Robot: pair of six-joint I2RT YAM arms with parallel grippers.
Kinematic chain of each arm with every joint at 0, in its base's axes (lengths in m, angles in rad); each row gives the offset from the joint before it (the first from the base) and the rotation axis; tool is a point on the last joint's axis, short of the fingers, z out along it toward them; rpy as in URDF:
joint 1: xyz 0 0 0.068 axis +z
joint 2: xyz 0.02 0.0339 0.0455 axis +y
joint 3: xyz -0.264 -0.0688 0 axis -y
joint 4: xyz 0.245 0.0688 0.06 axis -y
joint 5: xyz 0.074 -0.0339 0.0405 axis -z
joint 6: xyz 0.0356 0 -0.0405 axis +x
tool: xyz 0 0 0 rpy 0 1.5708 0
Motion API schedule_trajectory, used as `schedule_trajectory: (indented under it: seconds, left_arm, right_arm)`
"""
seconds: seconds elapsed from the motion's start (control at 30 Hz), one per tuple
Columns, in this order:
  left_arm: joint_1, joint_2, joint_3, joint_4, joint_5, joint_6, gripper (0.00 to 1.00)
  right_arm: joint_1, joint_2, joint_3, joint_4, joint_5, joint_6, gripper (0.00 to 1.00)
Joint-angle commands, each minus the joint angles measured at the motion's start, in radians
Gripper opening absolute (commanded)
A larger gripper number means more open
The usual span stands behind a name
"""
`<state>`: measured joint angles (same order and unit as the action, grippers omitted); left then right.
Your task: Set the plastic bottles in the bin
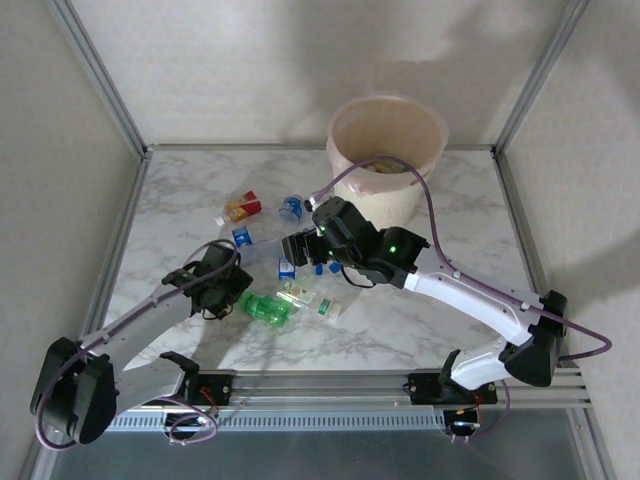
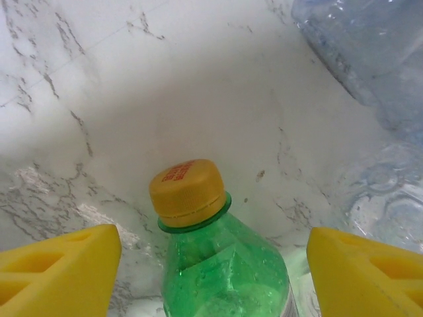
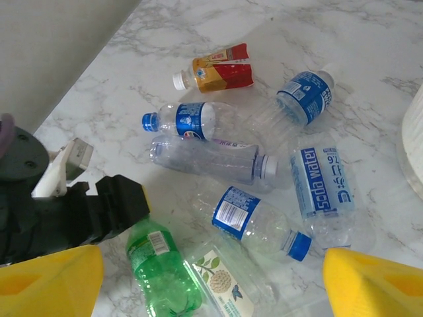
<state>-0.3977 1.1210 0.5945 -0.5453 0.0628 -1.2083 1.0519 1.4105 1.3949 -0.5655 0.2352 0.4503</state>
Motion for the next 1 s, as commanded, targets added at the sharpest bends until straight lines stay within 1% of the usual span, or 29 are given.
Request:
schedule_trajectory:
  seconds: [0.0,0.1,0.3,0.57,0.73,0.97]
  left_arm:
    - [-0.011,0.024,0.066,-0.043,-0.025,-0.016,0.77]
    - [-0.020,0.025,0.099,-0.094,-0.040,-0.002,0.81]
    - [-0.047,0.018,0.075,-0.084,-0.009,-0.070,0.81]
    - [-0.044,0.041,0.088,-0.084,-0.112,-0.114,0.76]
    - [-0.044,0.078,0.087,-0.073,-0.121,-0.138,0.70]
    - [-0.044,0.120,0.056,-0.040,-0.129,-0.156,0.68]
  right_arm:
    - [0.013,-0.012,0.026,-0.012,0.025,0.025,0.86]
    - [0.015,-0.021,0.017,-0.015,0.037,0.035,0.86]
    - [0.017,-0.040,-0.008,-0.012,0.056,0.054,0.87]
    - [0.023,-0.047,-0.014,-0.016,0.064,0.059,0.87]
    - [0.029,-0.052,-0.014,-0.023,0.071,0.062,0.87]
    - [0.035,-0.072,-0.025,-0.028,0.085,0.070,0.87]
